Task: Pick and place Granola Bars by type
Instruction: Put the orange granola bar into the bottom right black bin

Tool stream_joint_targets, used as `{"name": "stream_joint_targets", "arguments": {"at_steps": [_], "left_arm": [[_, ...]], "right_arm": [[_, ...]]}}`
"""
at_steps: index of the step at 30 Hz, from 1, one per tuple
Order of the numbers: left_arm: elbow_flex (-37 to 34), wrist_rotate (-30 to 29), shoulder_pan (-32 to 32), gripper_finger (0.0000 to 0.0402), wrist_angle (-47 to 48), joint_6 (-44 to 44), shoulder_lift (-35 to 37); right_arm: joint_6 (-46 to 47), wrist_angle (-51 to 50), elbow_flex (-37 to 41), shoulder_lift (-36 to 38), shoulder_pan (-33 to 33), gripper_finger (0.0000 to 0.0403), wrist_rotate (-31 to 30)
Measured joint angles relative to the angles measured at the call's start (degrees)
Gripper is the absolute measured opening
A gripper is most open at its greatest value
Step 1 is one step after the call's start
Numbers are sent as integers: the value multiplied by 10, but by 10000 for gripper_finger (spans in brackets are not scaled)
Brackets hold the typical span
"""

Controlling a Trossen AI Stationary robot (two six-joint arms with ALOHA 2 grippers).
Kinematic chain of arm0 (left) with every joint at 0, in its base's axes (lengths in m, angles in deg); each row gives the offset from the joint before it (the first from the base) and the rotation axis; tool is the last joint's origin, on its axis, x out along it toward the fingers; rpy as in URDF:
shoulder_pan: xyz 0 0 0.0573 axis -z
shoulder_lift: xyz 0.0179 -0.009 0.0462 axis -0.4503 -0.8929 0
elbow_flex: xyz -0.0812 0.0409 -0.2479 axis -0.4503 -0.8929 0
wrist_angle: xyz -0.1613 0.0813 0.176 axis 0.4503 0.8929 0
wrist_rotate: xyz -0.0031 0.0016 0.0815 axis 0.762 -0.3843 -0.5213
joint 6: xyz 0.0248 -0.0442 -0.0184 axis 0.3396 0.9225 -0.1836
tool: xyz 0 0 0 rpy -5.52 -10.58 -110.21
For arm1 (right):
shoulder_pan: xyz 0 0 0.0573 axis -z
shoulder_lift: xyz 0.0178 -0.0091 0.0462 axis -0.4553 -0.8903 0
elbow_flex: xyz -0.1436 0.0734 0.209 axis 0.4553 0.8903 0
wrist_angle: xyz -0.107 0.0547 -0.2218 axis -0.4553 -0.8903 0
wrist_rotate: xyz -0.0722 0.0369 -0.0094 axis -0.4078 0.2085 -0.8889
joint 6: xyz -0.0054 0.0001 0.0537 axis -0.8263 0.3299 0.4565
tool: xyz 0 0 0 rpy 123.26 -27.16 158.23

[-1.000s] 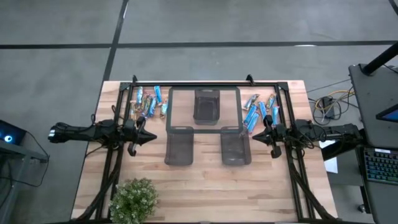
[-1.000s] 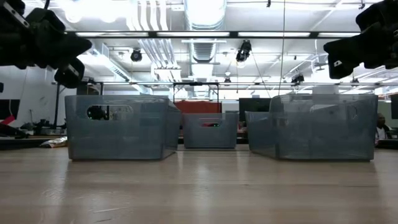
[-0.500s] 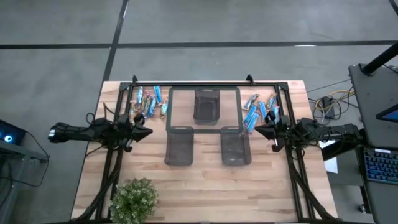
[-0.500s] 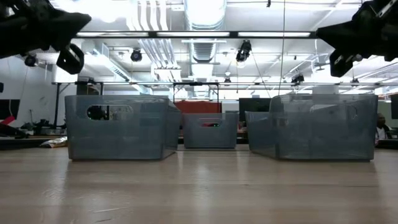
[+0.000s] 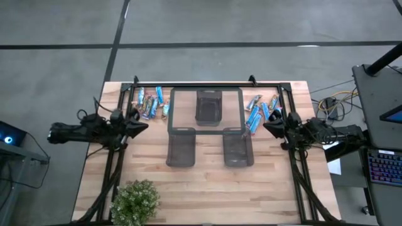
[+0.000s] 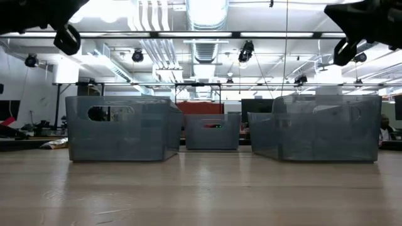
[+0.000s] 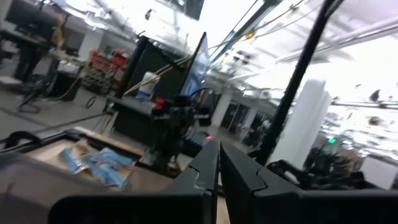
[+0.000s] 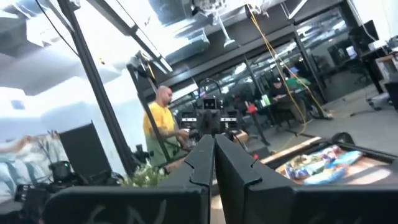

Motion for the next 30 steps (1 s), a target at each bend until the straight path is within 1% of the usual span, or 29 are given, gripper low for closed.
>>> {"name": "stream_joint_targets", "arguments": {"at_steps": [3,7,11,16,20,26,30], "left_arm": [[41,-8,0,0,46,-1,-16],[98,-13,0,0,94,-13,-44],[157,-22,0,0,138,-14,-79],[225,-26,0,0,187,-28,-126],[273,-30,0,0,216,-46,-165],[331,-38,0,0,229,-47,-210],[361,-38,0,0,228,-46,-226]], "right_arm": [[39,2,-10,-1,0,8,-16],[16,-8,-45,-14,0,8,-16],[-4,-82,-110,-39,0,8,-20],[-6,-222,-218,-85,0,8,-29],[-20,-296,-301,-129,0,8,-29],[-76,-344,-396,-184,0,8,-29],[-92,-357,-439,-212,0,8,-29]]}}
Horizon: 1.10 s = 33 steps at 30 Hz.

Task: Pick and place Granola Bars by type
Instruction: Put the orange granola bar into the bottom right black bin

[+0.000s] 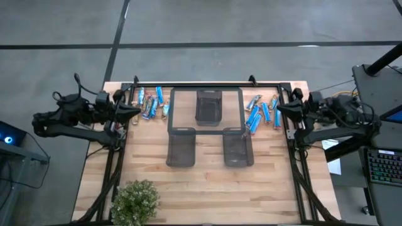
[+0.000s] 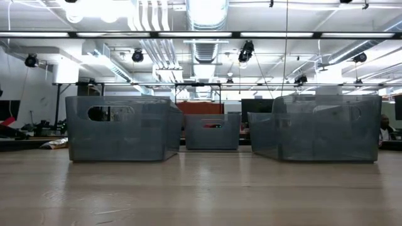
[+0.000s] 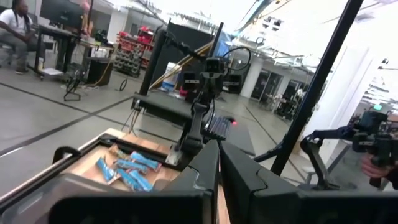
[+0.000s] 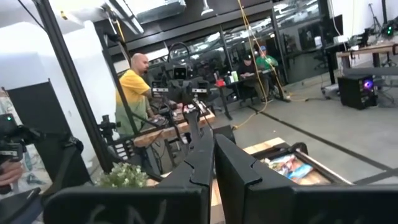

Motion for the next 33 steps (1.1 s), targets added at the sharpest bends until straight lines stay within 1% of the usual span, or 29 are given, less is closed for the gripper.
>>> {"name": "stream_joint_targets", "arguments": {"at_steps": [5,10,14,18,22,28,31,33], "left_arm": [[25,0,0,0,1,4,-19],[45,0,0,0,5,-24,-37],[64,-5,0,0,39,-30,-48],[87,-15,0,0,85,-27,-58],[101,-15,-1,0,89,-31,-63],[120,-15,-1,0,88,-57,-64],[124,-15,-1,0,88,-58,-64],[124,-29,0,0,88,-52,-64]], "right_arm": [[0,-3,-33,-33,0,8,0],[-5,-8,-66,-71,0,8,0],[-1,-72,-107,-99,0,8,-3],[25,-154,-153,-125,0,8,-39],[24,-212,-195,-151,0,8,-61],[-7,-221,-241,-178,0,8,-65],[-18,-222,-248,-181,0,8,-67],[-20,-223,-245,-181,0,8,-75]]}}
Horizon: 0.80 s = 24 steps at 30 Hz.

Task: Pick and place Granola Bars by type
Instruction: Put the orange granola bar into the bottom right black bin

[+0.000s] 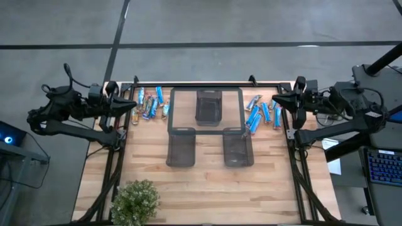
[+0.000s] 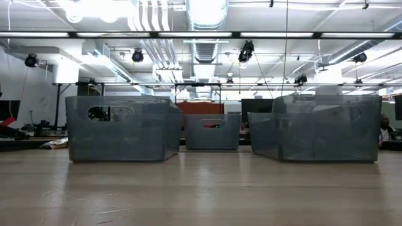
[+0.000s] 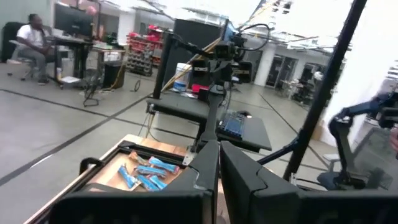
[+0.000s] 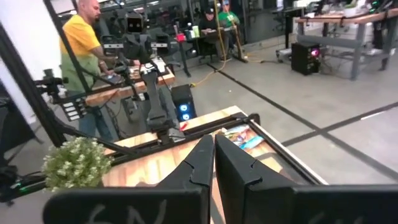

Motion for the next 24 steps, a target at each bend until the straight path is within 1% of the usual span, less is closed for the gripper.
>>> {"name": "stream_joint_targets", "arguments": {"at_steps": [4,7,9,14,18,21,24], "left_arm": [[0,-64,0,1,0,16,-3],[0,-76,0,16,0,13,-7],[0,-76,0,38,0,13,-8],[0,-79,0,110,-1,14,-16],[0,-92,0,161,-1,14,-28],[0,-99,0,188,-1,13,-38],[9,-115,0,200,17,12,-52]], "right_arm": [[7,-3,11,1,0,8,-1],[19,-3,22,1,0,8,-1],[20,-3,30,1,0,8,-1],[35,-3,39,1,0,8,-1],[47,-3,42,1,0,8,-15],[47,-3,42,1,0,8,-16],[47,-3,42,1,0,8,-16]]}}
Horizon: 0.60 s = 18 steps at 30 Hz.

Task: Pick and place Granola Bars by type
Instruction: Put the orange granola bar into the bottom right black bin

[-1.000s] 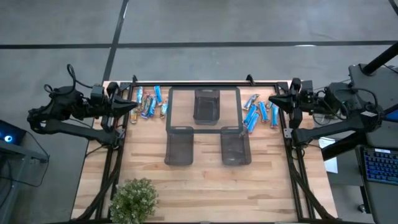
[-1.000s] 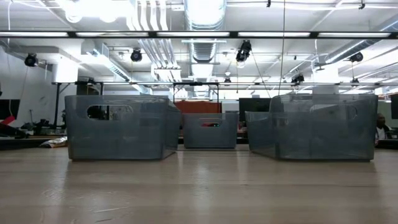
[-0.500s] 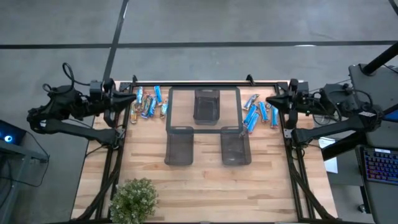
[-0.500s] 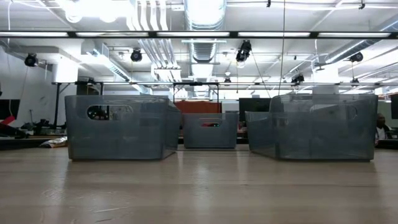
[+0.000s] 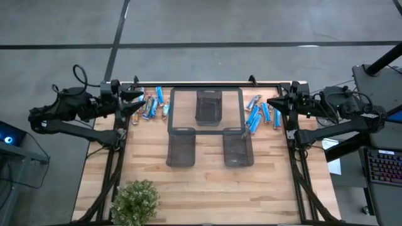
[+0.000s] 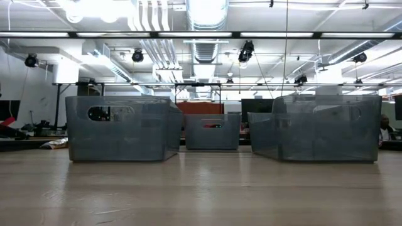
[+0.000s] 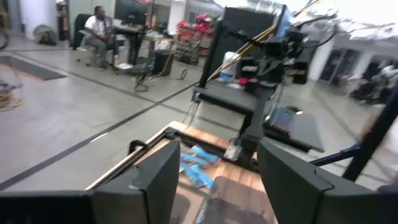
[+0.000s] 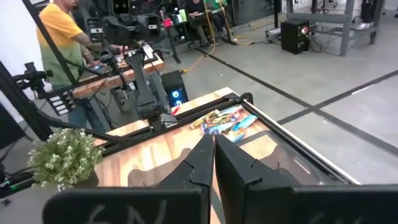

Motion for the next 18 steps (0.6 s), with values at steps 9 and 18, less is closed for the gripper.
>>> {"name": "stream_joint_targets", "arguments": {"at_steps": [9,18], "left_arm": [[109,-63,0,202,110,0,-62],[253,-169,-1,202,308,52,-145]], "right_arm": [[0,0,0,0,0,8,0],[-1,-8,0,0,0,8,0]]}}
